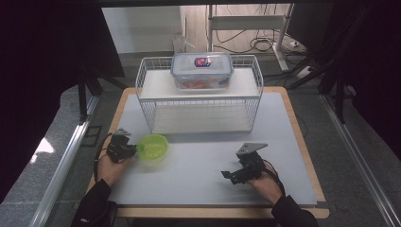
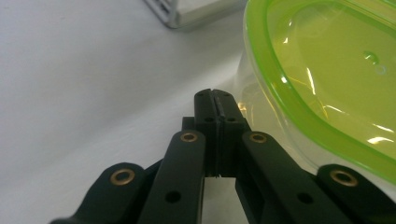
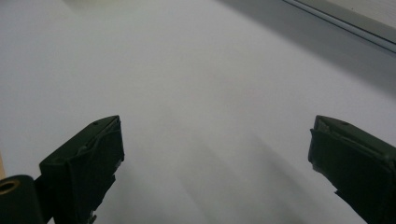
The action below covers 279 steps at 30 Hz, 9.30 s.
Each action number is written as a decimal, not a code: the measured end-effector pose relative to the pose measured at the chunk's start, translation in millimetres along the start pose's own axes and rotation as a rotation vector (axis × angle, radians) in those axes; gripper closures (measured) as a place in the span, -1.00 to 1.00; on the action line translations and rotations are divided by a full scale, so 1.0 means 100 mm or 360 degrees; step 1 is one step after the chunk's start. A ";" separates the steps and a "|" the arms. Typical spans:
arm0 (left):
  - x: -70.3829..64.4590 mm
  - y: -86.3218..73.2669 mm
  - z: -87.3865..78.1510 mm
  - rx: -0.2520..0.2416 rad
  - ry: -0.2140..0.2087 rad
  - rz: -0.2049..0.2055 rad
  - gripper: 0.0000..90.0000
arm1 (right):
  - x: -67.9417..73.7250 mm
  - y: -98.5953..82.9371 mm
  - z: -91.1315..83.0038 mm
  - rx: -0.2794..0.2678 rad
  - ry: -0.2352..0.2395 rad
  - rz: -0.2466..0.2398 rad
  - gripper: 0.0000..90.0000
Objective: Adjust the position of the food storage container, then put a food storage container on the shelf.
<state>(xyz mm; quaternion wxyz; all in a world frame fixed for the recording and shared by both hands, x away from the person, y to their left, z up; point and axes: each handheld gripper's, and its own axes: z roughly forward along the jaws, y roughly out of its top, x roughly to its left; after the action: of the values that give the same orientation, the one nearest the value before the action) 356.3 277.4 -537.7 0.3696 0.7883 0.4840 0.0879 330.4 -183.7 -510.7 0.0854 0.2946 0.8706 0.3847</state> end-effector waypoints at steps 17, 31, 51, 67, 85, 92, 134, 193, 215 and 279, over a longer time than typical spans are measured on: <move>-0.20 0.18 0.23 0.0003 -0.0088 0.0058 1.00 | 0.00 -0.01 0.02 0.0020 0.0000 0.0008 -0.93; -0.49 0.36 0.46 0.0069 -0.0144 0.0200 1.00 | -0.01 -0.01 0.02 0.0024 -0.0001 0.0013 -0.93; -0.92 0.55 0.76 0.0106 -0.0255 0.0349 1.00 | -0.02 -0.02 0.01 0.0018 0.0002 0.0024 -0.93; -1.13 0.61 0.84 0.0127 -0.0291 0.0445 0.99 | -0.02 -0.02 0.02 0.0031 0.0010 0.0022 -0.93; -1.00 0.51 0.42 -0.0046 -0.0166 0.0397 0.44 | -0.05 -0.02 -0.02 0.0014 0.0006 0.0030 -0.93; -1.00 0.34 0.14 -0.0137 -0.0128 0.0413 0.14 | -0.05 -0.01 -0.03 0.0002 0.0007 0.0025 -0.93; -1.17 -0.14 -0.15 -0.0073 -0.0044 0.0481 -0.93 | -0.20 0.21 -0.10 -0.0053 0.0056 0.0194 -0.74; -1.18 -0.21 -0.17 -0.0042 -0.0013 0.0497 -0.90 | -0.44 0.85 0.27 -0.0071 0.0614 0.0707 0.82; -1.16 -0.21 -0.18 -0.0057 -0.0005 0.0504 -0.93 | -0.54 1.23 -0.32 -0.0321 0.0658 0.0715 0.82; -1.14 -0.20 -0.20 -0.0125 -0.0053 0.0460 -0.95 | -1.18 3.04 -0.77 -0.0630 0.0230 0.0955 0.81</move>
<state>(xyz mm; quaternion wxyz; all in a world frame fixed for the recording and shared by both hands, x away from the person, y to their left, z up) 273.7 197.6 -511.9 0.3917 0.8360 0.3555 0.1459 533.2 -138.9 -248.0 -0.0375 0.4866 0.6580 0.5734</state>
